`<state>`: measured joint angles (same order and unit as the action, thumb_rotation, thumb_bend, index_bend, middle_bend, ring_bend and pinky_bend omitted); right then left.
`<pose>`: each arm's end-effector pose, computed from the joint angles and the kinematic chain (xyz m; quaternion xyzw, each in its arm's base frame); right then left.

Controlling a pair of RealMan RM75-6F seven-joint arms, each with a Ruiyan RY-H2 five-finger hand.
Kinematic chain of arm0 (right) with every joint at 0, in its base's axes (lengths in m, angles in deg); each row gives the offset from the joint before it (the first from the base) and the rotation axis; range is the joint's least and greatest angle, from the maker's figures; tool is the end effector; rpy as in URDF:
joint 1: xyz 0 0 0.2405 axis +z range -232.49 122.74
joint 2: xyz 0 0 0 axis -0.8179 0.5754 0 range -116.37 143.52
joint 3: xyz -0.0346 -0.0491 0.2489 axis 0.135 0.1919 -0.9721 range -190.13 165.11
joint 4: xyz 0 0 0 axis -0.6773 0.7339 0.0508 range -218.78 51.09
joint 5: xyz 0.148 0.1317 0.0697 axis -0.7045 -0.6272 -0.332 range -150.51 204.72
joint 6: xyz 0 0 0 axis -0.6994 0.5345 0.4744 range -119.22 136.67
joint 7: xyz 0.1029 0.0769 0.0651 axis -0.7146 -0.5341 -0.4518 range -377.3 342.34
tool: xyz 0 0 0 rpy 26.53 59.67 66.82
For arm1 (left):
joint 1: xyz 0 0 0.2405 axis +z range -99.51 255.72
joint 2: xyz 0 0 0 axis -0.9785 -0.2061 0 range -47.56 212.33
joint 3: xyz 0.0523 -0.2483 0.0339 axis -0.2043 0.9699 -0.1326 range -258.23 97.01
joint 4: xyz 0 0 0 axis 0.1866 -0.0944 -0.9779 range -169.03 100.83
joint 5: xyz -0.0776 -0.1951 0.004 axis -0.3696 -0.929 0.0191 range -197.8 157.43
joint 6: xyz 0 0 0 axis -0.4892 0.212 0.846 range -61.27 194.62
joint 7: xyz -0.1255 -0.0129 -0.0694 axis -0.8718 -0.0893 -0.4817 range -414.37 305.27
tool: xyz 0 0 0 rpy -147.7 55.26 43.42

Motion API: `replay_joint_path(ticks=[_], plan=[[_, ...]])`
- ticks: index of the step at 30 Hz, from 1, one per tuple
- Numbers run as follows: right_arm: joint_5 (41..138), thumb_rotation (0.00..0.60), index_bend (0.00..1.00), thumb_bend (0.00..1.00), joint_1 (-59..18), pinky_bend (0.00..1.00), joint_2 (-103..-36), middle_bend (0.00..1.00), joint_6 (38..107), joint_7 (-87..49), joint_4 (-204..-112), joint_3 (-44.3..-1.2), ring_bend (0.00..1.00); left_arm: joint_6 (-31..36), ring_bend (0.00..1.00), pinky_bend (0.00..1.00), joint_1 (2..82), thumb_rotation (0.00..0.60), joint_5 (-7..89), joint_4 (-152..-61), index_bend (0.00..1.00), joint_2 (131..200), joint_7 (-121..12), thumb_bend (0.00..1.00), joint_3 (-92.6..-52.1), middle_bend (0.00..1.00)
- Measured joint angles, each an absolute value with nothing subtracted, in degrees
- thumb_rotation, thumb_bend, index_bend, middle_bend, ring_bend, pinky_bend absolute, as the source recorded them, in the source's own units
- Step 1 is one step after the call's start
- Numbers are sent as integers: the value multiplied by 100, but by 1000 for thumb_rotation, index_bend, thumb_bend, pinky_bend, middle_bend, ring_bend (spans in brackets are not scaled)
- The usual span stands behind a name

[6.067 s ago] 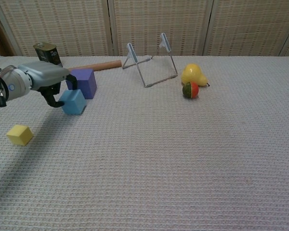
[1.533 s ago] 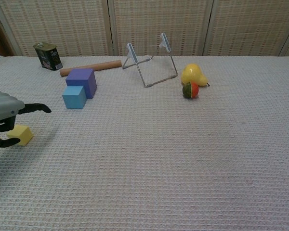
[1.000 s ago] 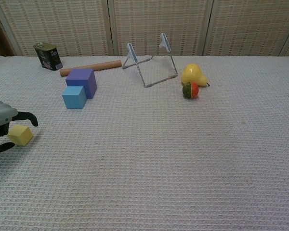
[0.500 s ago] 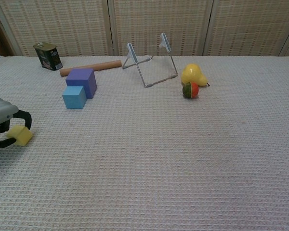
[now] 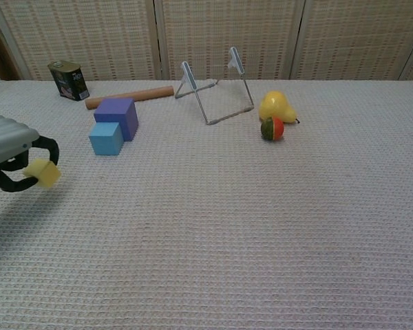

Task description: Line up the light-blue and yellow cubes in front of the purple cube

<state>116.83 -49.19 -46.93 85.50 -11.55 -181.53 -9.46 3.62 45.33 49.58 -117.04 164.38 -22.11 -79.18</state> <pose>-0.3032 -0.1580 0.1351 0.6770 -0.4115 0.3065 0.5276 -0.2401 0.3058 0.0249 -0.7768 -0.2547 -0.2428 0.5222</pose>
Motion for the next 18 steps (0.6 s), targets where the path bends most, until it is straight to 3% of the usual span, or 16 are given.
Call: replay_joint_path(ticks=[18], plan=[[11582,600,0,101,-4898,0,-4634,0,8535,-1305,-18111,-1002,0,683,1000,1000,3688,600,3501,-11856,442,17106,-588,400,-7176,1000]])
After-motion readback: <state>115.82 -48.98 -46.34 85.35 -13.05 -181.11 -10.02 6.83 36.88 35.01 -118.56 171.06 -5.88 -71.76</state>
